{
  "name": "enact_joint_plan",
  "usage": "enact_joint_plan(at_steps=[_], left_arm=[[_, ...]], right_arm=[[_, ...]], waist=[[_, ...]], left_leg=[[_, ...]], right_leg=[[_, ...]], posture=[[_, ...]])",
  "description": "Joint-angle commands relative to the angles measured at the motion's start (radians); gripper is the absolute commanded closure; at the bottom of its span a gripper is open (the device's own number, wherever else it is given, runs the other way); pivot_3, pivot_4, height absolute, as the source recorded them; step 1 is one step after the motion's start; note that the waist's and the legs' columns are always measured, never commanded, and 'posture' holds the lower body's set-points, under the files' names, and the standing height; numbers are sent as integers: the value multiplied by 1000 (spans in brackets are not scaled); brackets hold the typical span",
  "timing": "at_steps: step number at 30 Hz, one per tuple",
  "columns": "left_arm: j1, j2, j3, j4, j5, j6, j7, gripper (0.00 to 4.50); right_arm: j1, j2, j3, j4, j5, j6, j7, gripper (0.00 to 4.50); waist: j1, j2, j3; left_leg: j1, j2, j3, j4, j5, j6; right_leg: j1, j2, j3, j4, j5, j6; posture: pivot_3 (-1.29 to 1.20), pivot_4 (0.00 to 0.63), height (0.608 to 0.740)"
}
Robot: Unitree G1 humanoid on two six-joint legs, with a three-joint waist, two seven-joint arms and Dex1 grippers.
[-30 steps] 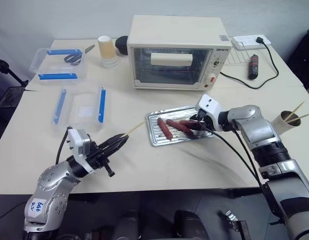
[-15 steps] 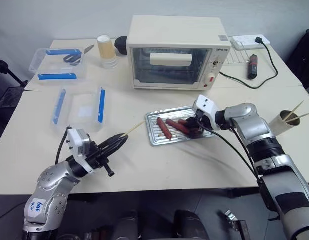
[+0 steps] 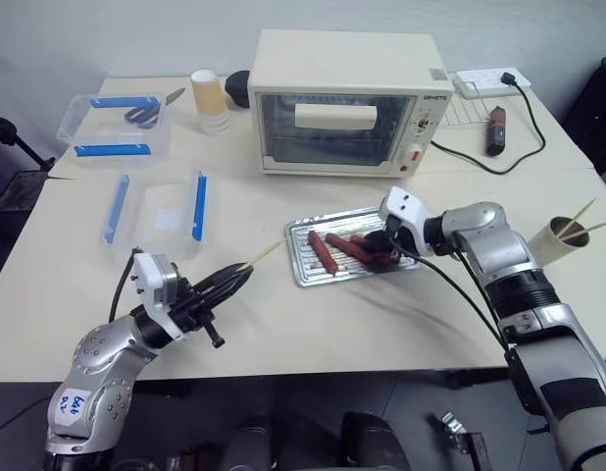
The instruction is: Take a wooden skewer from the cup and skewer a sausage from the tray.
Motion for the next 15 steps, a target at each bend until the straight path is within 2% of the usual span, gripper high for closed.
enact_joint_plan(at_steps=[1, 4, 8, 15], left_arm=[[-5, 17, -7, -14, 12, -20, -22, 4500], [-17, 33, -23, -4, 30, -25, -45, 4500], [-48, 67, -57, 23, 62, -35, -102, 4500], [-105, 81, -146, 57, 102, -43, -170, 4500]], right_arm=[[-3, -54, -44, -62, 21, -51, 40, 4279], [-14, -109, -53, -81, 32, -140, 118, 4279], [17, -189, -40, -218, 116, -219, 343, 4279], [75, -201, -6, -479, 186, -110, 394, 4279]], waist=[[1, 0, 0], [2, 0, 0], [1, 1, 0], [2, 1, 1]], left_leg=[[0, 0, 0, 0, 0, 0], [0, 0, 0, 0, 0, 0], [0, 0, 0, -1, 0, 0], [0, 1, 0, -1, 0, 0]], right_leg=[[0, 0, 0, 0, 0, 0], [0, 0, 0, 0, 0, 0], [0, 0, 0, -1, 0, 0], [0, 1, 0, -1, 0, 0]], posture=[[0, 150, 740], [0, 150, 740], [0, 150, 740], [0, 150, 740]])
